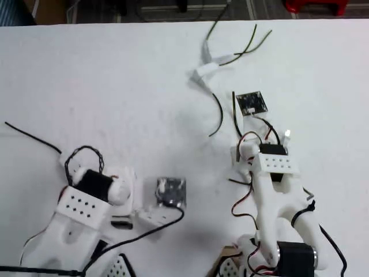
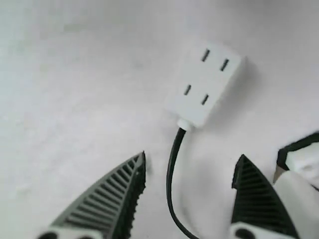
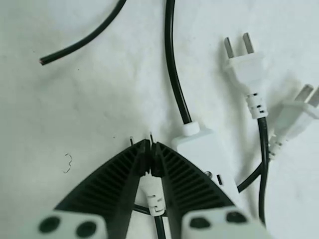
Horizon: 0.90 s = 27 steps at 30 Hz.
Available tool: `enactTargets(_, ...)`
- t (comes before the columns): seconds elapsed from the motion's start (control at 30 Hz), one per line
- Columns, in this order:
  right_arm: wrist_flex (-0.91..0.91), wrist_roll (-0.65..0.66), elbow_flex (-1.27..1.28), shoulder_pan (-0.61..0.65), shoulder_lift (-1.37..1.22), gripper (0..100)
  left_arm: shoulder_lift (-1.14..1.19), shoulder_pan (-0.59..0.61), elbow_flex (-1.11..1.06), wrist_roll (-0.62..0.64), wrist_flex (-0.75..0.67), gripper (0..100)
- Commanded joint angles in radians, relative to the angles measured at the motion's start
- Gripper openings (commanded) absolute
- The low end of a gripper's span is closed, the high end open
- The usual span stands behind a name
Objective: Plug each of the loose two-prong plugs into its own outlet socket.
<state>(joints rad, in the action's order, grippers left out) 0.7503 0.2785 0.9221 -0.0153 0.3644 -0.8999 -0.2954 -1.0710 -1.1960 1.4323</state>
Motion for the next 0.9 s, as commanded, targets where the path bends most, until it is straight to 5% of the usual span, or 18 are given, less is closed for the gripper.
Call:
enactTargets(0.0, -0.013, -0.003, -0.003, -0.004, 0.012, 1.8, -0.021, 0.012, -0.031, -0.101, -0.048, 28)
enactTargets(0.23, -0.013, -0.005, -0.003, -0.004, 0.012, 1.8, -0.021, -0.077, -0.078, -0.1, -0.123, 28)
enactTargets(0.5, -0.015, -0.005, -0.003, -0.004, 0.012, 1.8, -0.021, -0.302, -0.161, 0.117, -0.23, 28)
enactTargets(0.7, -0.015, -0.005, -0.003, -0.004, 0.012, 1.8, -0.021, -0.325, -0.198, 0.121, -0.236, 15)
enactTargets(0.87, -0.015, -0.005, -0.003, -0.004, 0.012, 1.8, -0.021, -0.323, -0.222, 0.092, -0.236, 14)
